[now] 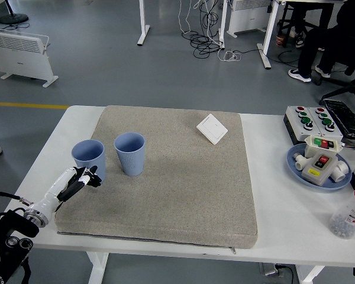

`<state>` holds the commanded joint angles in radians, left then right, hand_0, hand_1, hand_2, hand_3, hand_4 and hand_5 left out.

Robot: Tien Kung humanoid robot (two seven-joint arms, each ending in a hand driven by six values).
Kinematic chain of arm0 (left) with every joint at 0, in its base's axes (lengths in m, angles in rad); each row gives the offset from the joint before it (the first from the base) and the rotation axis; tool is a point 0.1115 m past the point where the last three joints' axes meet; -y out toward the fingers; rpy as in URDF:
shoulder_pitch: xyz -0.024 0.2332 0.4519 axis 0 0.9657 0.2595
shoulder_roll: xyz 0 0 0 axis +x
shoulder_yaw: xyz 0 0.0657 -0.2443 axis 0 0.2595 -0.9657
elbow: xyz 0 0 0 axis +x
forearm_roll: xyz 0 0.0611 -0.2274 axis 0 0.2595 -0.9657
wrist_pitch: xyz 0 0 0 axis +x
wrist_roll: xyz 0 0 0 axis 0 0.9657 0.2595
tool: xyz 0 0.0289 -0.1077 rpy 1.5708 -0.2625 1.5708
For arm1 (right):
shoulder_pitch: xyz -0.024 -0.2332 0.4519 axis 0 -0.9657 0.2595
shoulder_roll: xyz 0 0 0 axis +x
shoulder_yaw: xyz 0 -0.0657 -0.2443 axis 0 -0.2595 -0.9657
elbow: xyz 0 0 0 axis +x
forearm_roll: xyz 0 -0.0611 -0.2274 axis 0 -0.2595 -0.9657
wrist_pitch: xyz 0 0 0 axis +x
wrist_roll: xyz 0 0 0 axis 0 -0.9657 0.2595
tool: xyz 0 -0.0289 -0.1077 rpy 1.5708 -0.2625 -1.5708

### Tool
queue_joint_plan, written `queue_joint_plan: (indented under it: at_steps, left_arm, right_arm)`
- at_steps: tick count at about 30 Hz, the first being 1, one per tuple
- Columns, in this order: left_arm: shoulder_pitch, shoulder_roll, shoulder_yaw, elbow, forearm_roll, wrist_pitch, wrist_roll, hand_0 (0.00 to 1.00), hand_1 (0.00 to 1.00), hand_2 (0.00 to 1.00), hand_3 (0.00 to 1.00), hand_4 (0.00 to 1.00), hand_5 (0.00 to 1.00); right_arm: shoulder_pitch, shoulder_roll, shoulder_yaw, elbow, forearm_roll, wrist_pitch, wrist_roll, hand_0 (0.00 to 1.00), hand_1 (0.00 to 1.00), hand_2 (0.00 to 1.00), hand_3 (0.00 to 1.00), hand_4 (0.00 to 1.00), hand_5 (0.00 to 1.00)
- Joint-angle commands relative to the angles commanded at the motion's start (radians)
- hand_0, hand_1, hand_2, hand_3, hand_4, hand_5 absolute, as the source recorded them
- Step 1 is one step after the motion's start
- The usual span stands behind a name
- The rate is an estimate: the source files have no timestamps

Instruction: Push cup pick cup insert cup

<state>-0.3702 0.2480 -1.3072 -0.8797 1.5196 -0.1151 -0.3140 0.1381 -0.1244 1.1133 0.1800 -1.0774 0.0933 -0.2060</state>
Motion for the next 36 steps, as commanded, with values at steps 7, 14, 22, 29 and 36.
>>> queue_joint_plan:
  at_steps: [7,14,22,29,36]
  left_arm:
    - [-0.027,0.004,0.002,0.041,0.028,0.004,-0.008,0.68,0.533,0.49,0.448,0.621,0.998]
    - [-0.053,0.007,0.009,0.057,0.029,0.007,-0.015,0.681,0.534,0.491,0.449,0.617,0.998]
    - [-0.086,0.003,0.022,0.086,0.024,0.005,-0.017,0.683,0.534,0.491,0.449,0.614,0.998]
    - [-0.121,-0.02,0.025,0.124,0.036,0.007,-0.023,0.686,0.533,0.49,0.447,0.611,0.998]
    - [-0.161,-0.037,0.029,0.171,0.042,0.007,-0.032,0.686,0.532,0.49,0.446,0.611,0.998]
  right_arm:
    - [-0.004,0.0,-0.004,0.0,0.001,0.0,0.0,0.773,0.676,0.674,0.566,0.125,0.477]
    - [-0.004,0.001,-0.007,0.0,0.001,0.001,-0.001,0.772,0.676,0.675,0.566,0.126,0.474]
    - [-0.001,0.0,-0.01,0.0,0.002,0.001,0.0,0.772,0.676,0.674,0.566,0.126,0.475]
    - [0.002,0.0,-0.011,0.0,0.001,0.002,0.0,0.772,0.675,0.674,0.566,0.126,0.474]
    - [0.001,-0.001,-0.013,0.0,0.005,0.002,0.0,0.772,0.675,0.674,0.566,0.127,0.472]
